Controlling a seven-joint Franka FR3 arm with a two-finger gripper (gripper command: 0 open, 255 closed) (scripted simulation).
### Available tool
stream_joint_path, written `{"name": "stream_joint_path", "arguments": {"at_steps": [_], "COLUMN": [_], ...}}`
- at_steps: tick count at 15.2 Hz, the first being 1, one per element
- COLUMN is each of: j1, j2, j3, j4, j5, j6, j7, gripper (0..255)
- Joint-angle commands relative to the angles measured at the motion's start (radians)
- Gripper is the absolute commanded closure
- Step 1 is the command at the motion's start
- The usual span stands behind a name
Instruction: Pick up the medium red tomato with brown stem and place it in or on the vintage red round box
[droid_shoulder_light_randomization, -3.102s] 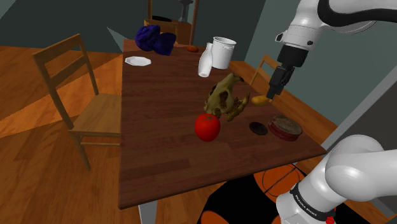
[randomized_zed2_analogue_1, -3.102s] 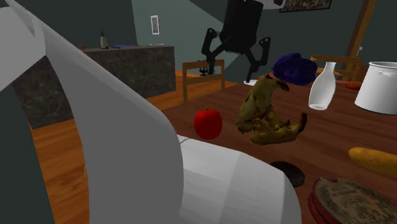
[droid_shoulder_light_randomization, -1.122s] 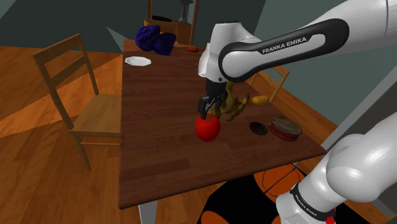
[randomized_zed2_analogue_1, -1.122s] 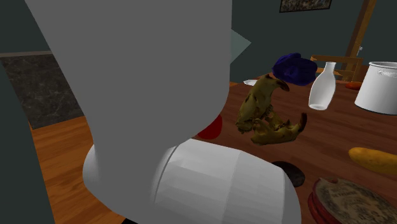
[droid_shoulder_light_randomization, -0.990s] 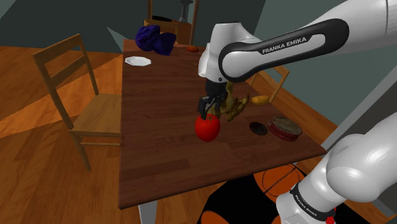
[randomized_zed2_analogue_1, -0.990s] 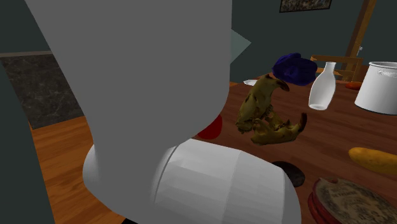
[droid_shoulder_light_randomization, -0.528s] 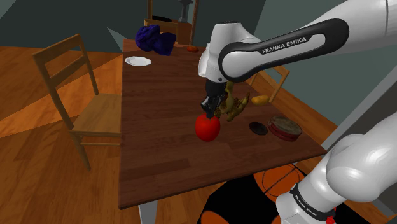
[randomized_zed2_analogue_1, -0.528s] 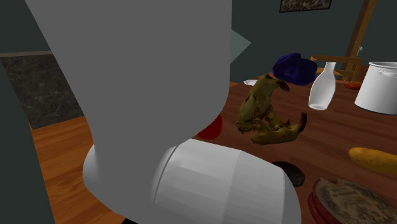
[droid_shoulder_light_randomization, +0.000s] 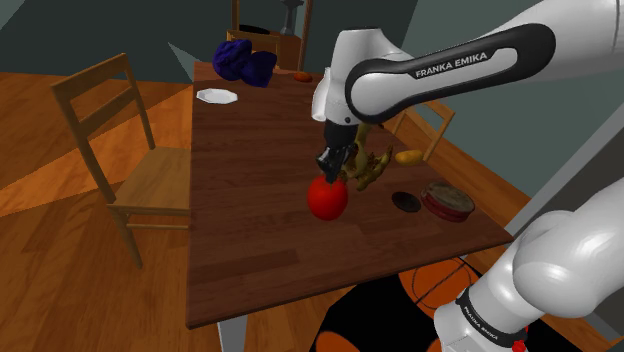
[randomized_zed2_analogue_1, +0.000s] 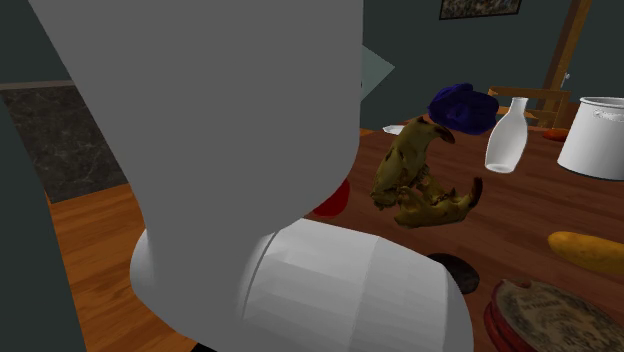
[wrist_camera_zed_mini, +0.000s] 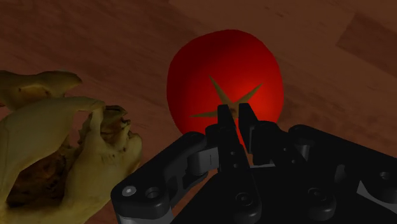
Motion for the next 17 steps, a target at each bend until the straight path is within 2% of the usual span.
{"name": "stream_joint_path", "arguments": {"at_steps": [1, 17], "j1": [0.001, -0.001], "j2": [-0.010, -0.066], "j3": [-0.001, -0.013], "j4": [0.017, 0.182], "j5": [0.003, 0.011], "j6": [-0.027, -0.246], "j7": [-0.001, -0.015], "gripper": [255, 255]}}
